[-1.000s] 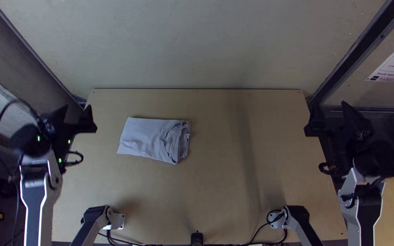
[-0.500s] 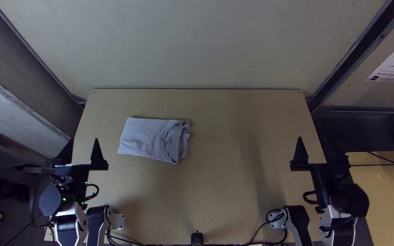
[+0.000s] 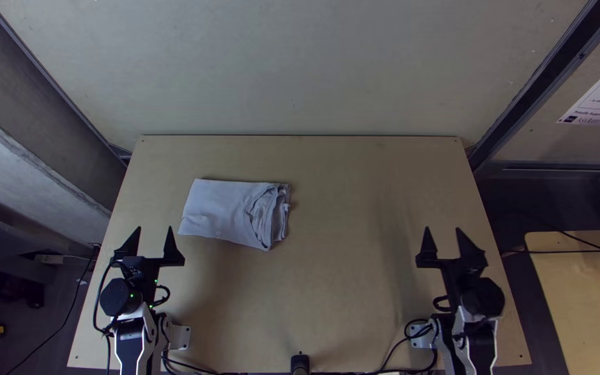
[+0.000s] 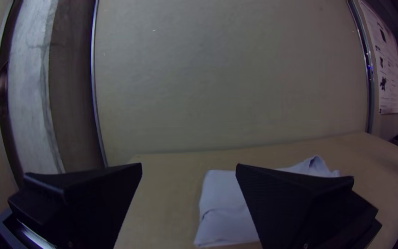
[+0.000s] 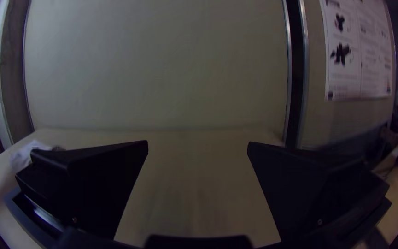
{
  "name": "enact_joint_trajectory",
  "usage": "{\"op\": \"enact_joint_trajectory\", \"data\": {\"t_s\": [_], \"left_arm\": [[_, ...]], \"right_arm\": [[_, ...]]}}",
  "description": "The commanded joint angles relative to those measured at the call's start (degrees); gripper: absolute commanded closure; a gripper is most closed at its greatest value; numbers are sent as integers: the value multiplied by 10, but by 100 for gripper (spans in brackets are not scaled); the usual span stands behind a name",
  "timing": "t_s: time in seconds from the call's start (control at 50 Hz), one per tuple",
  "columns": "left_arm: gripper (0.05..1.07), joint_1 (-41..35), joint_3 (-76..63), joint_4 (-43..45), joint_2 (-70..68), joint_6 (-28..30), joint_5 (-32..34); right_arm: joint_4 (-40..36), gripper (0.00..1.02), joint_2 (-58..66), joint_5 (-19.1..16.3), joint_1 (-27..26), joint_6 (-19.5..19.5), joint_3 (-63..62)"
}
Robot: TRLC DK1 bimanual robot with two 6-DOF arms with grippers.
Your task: Fold the t-shirt
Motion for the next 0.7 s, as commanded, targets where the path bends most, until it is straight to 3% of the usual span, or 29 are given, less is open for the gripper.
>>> {"op": "enact_joint_trajectory", "data": {"t_s": [0.0, 0.68], "left_arm": [[9, 5, -28, -9, -6, 0, -10], [9, 12, -28, -8, -6, -4, -10]], "right_arm": [[5, 3, 3, 3, -2, 21, -43], [5, 3, -2, 3, -1, 18, -43]]}}
